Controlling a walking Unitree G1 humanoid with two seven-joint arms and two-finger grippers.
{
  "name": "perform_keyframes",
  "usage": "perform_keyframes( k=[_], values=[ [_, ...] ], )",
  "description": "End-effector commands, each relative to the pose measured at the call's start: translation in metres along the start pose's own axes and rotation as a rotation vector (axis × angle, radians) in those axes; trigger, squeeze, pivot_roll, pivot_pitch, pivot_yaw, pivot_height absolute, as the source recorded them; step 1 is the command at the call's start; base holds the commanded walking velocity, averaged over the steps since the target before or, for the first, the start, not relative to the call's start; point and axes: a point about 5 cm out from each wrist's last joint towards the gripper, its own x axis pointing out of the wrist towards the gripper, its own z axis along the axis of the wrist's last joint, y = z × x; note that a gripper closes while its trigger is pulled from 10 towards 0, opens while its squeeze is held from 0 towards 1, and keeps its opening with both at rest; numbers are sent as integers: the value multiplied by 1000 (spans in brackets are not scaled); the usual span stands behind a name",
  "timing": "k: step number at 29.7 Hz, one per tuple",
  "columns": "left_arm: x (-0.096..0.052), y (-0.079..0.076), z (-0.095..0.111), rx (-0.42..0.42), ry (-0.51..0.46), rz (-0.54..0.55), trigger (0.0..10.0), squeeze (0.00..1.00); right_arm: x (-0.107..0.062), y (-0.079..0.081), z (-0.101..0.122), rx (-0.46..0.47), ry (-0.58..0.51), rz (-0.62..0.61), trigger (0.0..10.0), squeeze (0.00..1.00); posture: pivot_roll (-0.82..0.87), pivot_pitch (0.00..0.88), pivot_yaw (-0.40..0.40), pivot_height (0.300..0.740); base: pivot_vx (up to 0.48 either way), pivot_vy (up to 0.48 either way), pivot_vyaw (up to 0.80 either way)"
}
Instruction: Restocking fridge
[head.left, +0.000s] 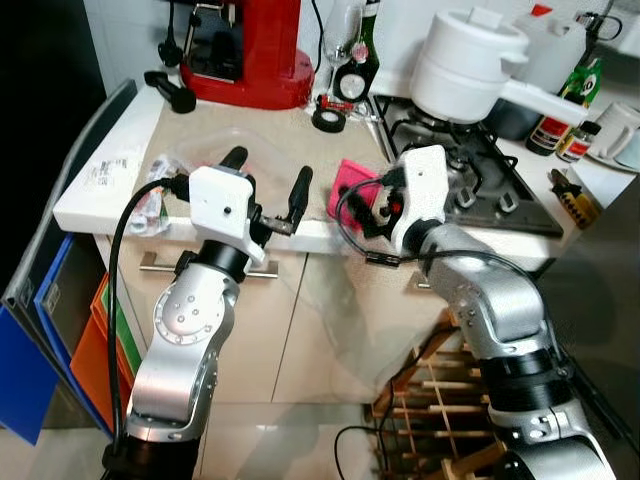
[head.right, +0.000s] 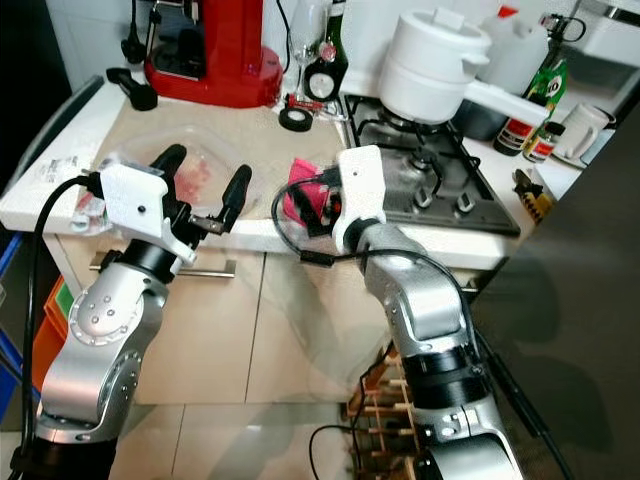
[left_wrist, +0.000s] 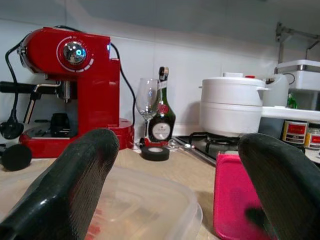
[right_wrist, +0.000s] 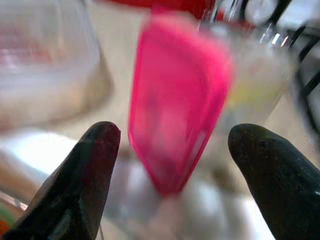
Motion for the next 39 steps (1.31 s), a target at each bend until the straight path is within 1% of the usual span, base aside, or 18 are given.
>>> perform_keyframes(
  k=[1,2,3,4,5,7,8,9,10,11,17,23,27,29,32,35,38,39],
  values=[
    [0,-5,4,-3,-11,-11,10000,0,6,-7,12,-94,-43,-16,10000,0,173,7,-154,740,0,0,0],
    [0,-5,4,-3,-10,-11,10000,0,11,-9,14,-161,-50,-28,10000,0,176,11,-155,740,0,0,0],
    [0,-6,3,-3,-7,-11,10000,0,19,-14,21,-306,-88,-62,10000,0,177,11,-157,740,0,0,0],
    [0,-5,3,-2,-7,-10,10000,0,24,-16,24,-376,-95,-76,10000,0,177,11,-157,740,0,0,0],
    [0,-5,3,-2,-7,-10,10000,0,24,-16,24,-376,-95,-76,10000,0,177,11,-157,740,0,0,0],
    [1,-5,4,0,-7,-8,10000,0,30,-20,31,-487,-134,-97,10000,0,183,15,-165,740,0,0,0],
    [1,-5,4,0,-7,-8,10000,0,30,-20,31,-487,-134,-97,10000,0,183,15,-165,740,0,0,0],
    [1,-4,5,3,-9,0,10000,0,35,-21,44,-578,-182,-112,10000,0,189,16,-172,740,0,0,0],
    [2,-4,5,3,-10,6,10000,0,37,-22,51,-617,-207,-122,10000,0,191,15,-175,740,0,0,0],
    [2,-4,5,3,-10,6,10000,0,37,-22,51,-617,-207,-122,10000,0,191,15,-175,740,0,0,0],
    [3,-3,5,5,-12,17,10000,0,43,-30,83,-815,-316,-214,10000,0,194,5,-183,740,0,0,0],
    [6,-2,5,8,-18,23,10000,0,44,-47,98,-1056,-329,-334,10000,0,194,0,-185,740,0,0,0],
    [7,-1,5,9,-20,26,10000,0,41,-53,108,-1091,-367,-383,10000,0,194,0,-190,740,0,0,0],
    [7,-1,5,10,-23,31,10000,0,39,-52,117,-1064,-433,-394,10000,0,194,0,-191,740,0,0,0],
    [7,-1,6,9,-26,40,10000,0,33,-41,125,-1068,-555,-359,10000,0,189,0,-191,740,0,0,0],
    [7,-1,6,7,-27,43,10000,0,26,-32,119,-1041,-632,-321,10000,0,181,0,-191,740,0,0,0],
    [7,-1,6,4,-27,44,10000,0,21,-28,108,-978,-657,-298,10000,0,169,0,-187,740,0,0,0],
    [7,-1,6,4,-27,44,10000,0,21,-28,108,-978,-657,-298,10000,0,169,0,-187,740,0,0,0]
  ],
)
